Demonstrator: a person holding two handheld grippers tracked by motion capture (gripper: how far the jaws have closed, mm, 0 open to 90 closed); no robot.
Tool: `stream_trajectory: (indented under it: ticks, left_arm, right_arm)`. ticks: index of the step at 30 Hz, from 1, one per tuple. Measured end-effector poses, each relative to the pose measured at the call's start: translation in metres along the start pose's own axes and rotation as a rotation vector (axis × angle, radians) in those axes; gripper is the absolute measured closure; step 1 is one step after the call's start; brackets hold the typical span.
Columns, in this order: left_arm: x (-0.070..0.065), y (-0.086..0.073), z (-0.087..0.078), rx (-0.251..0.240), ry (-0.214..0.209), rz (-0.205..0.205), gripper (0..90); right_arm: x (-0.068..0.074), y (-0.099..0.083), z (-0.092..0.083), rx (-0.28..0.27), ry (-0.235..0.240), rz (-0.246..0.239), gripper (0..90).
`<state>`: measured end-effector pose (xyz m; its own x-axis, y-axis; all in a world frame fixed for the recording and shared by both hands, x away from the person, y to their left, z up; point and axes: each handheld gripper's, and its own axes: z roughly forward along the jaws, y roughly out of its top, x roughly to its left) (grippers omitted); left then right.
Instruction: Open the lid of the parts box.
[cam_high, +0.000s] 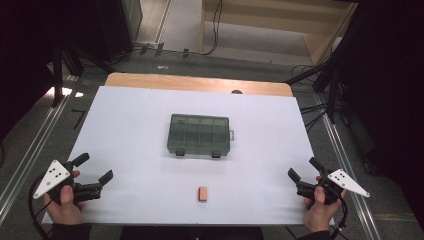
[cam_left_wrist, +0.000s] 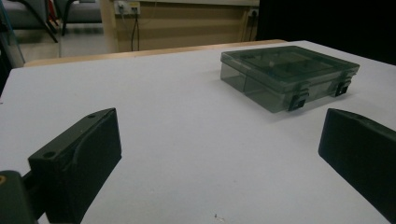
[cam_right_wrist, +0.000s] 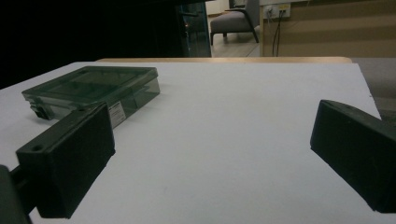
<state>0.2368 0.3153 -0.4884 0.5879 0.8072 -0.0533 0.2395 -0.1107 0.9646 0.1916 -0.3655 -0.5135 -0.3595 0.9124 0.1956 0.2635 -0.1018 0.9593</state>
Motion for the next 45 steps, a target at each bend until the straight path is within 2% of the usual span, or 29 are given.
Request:
stream_trajectory:
  ticks: [7,10,12,17,22,26,28,33,34,37,45]
  left_arm:
    - [-0.003,0.001,0.001,0.011,-0.003,0.016,0.0]
    - [-0.005,0.003,0.002,0.004,-0.005,0.015,0.0]
    - [-0.008,0.006,0.005,0.012,-0.009,0.011,0.0]
    - [-0.019,0.015,0.010,0.013,-0.009,0.038,0.0]
    - [-0.026,0.023,0.014,0.007,-0.057,0.018,0.0]
    - [-0.030,0.029,0.017,0.022,-0.087,0.032,0.0]
    - [-0.031,0.032,0.019,0.018,-0.107,0.029,0.0]
    - [-0.035,0.039,0.026,0.023,-0.129,0.006,0.0]
    - [-0.037,0.042,0.028,0.032,-0.153,0.014,0.0]
    - [-0.039,0.044,0.030,0.039,-0.158,0.026,0.0]
    - [-0.043,0.054,0.037,0.027,-0.170,0.020,0.0]
  right_arm:
    - [0.001,0.000,0.000,0.005,-0.005,-0.005,0.0]
    - [0.003,0.001,0.001,-0.003,0.007,0.001,0.0]
    - [0.005,0.003,0.002,-0.010,0.016,0.005,0.0]
    - [0.014,0.009,0.003,-0.007,0.028,-0.017,0.0]
    - [0.023,0.016,0.006,-0.012,0.053,-0.031,0.0]
    - [0.029,0.021,0.007,-0.019,0.073,-0.027,0.0]
    - [0.032,0.025,0.008,-0.020,0.078,-0.039,0.0]
    - [0.039,0.032,0.012,-0.018,0.103,-0.044,0.0]
    - [0.042,0.035,0.014,-0.018,0.110,-0.058,0.0]
    - [0.045,0.038,0.015,-0.016,0.115,-0.066,0.0]
    - [0.049,0.046,0.019,-0.014,0.118,-0.081,0.0]
